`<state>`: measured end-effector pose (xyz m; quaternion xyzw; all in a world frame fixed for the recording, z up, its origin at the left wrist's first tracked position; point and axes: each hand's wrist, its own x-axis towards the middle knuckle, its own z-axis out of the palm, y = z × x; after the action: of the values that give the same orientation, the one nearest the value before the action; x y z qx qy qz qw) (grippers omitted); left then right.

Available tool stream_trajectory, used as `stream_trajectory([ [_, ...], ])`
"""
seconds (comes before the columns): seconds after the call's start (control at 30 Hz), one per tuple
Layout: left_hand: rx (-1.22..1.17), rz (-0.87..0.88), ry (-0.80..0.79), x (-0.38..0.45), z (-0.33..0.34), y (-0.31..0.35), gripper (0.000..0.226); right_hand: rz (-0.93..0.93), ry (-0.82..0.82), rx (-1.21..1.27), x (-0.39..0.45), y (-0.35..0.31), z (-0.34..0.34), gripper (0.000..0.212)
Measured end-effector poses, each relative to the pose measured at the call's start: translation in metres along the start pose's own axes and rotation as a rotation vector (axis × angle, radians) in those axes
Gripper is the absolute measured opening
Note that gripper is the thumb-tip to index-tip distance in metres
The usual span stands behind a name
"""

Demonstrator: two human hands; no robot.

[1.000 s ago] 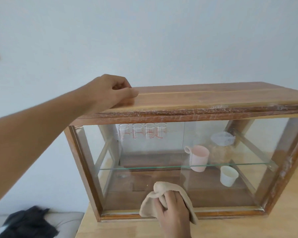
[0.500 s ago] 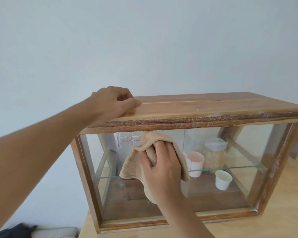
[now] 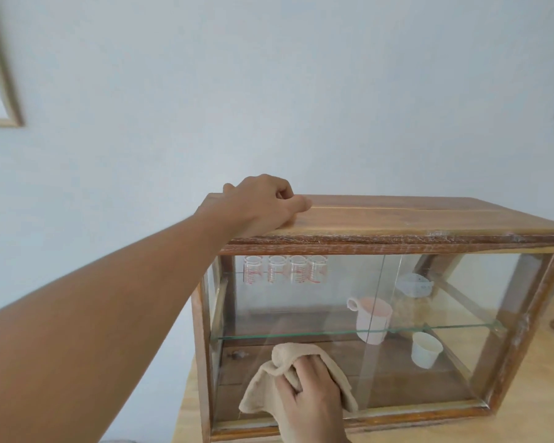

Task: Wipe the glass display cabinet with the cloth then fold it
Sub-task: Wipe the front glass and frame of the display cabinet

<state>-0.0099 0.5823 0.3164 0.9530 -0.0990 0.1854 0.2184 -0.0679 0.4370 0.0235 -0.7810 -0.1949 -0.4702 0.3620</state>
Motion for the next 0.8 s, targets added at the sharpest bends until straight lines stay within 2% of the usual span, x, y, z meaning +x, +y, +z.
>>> stream_trajectory([
  [0.1, -0.012, 0.008, 0.016, 0.003, 0.002, -0.003, 0.052, 0.075, 0.060, 0.071, 0.044, -0.014, -0.021, 0.024],
  [0.2, -0.040, 0.024, 0.023, 0.003, 0.002, -0.002, 0.048, 0.242, 0.190, 0.181, 0.095, -0.021, -0.049, 0.025],
  [0.3, -0.057, 0.049, 0.030, 0.002, 0.001, 0.001, 0.043, 0.407, 0.320, 0.419, 0.119, -0.025, -0.059, 0.024],
  [0.43, -0.045, 0.049, 0.035, 0.001, 0.002, 0.004, 0.041, 0.461, 0.372, 0.505, 0.118, -0.052, -0.042, 0.026],
  [0.53, -0.050, 0.037, 0.022, 0.006, -0.006, 0.002, 0.044, 0.413, 0.365, 0.475, 0.123, -0.070, -0.019, 0.026],
  [0.63, -0.013, 0.012, 0.044, -0.001, -0.009, -0.007, 0.047, 0.221, 0.283, 0.420, 0.115, -0.105, 0.005, 0.020],
  [0.7, 0.002, -0.047, -0.079, -0.007, 0.019, 0.001, 0.049, 0.163, 0.195, 0.345, 0.091, -0.112, 0.017, 0.012],
  [0.8, 0.006, -0.017, -0.024, -0.009, 0.012, -0.001, 0.049, 0.065, 0.156, 0.291, 0.092, -0.127, 0.034, 0.006],
])
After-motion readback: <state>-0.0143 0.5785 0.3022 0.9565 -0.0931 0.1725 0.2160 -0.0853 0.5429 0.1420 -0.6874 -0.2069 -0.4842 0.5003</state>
